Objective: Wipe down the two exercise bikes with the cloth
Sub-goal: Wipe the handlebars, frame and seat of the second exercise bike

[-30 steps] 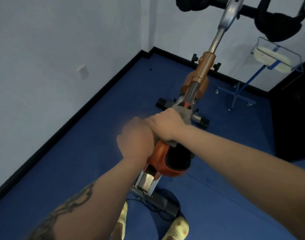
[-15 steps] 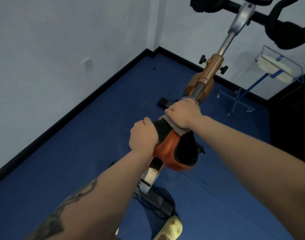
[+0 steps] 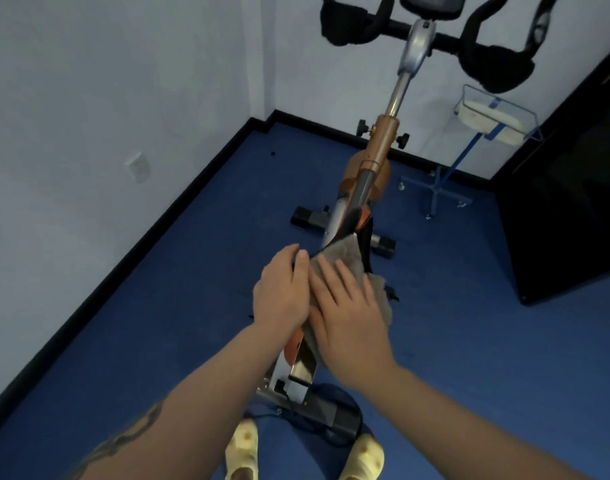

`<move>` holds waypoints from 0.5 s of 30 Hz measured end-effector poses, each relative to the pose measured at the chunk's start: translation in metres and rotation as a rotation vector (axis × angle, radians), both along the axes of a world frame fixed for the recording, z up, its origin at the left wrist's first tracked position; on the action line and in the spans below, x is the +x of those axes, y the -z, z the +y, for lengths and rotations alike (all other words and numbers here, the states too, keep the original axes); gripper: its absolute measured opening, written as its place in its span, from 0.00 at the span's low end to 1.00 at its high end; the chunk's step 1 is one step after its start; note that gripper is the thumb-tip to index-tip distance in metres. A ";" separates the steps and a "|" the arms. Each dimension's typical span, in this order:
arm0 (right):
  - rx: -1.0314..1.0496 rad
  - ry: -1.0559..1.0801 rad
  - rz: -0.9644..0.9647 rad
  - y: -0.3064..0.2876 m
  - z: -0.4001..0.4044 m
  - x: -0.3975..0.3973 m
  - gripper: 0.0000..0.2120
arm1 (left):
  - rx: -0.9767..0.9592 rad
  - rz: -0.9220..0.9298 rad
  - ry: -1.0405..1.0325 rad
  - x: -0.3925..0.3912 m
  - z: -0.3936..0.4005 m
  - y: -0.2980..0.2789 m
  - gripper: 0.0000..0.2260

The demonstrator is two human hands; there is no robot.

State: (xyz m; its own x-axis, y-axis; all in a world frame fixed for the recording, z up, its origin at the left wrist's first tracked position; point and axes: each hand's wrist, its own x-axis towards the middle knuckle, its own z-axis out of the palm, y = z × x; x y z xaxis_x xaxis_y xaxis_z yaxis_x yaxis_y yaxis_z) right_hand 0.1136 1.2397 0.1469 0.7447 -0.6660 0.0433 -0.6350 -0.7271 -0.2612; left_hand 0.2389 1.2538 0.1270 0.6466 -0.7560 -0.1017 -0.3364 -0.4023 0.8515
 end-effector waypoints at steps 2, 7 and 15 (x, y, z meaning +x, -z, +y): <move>0.042 0.070 0.006 0.004 -0.014 -0.011 0.25 | 0.006 -0.119 0.089 0.003 -0.009 -0.007 0.18; 0.285 0.466 0.077 0.001 -0.047 0.015 0.25 | 0.147 -0.250 0.255 0.007 -0.033 -0.011 0.16; 0.412 0.607 0.077 -0.011 -0.061 0.039 0.23 | 0.188 -0.290 0.215 0.008 -0.035 -0.005 0.18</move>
State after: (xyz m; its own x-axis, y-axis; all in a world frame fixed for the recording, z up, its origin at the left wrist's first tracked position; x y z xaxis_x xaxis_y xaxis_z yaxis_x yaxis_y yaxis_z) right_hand 0.1528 1.1784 0.1579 0.2311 -0.9128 -0.3368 -0.9219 -0.0948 -0.3756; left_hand 0.2467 1.2189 0.1321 0.4980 -0.8627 -0.0879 -0.6451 -0.4364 0.6272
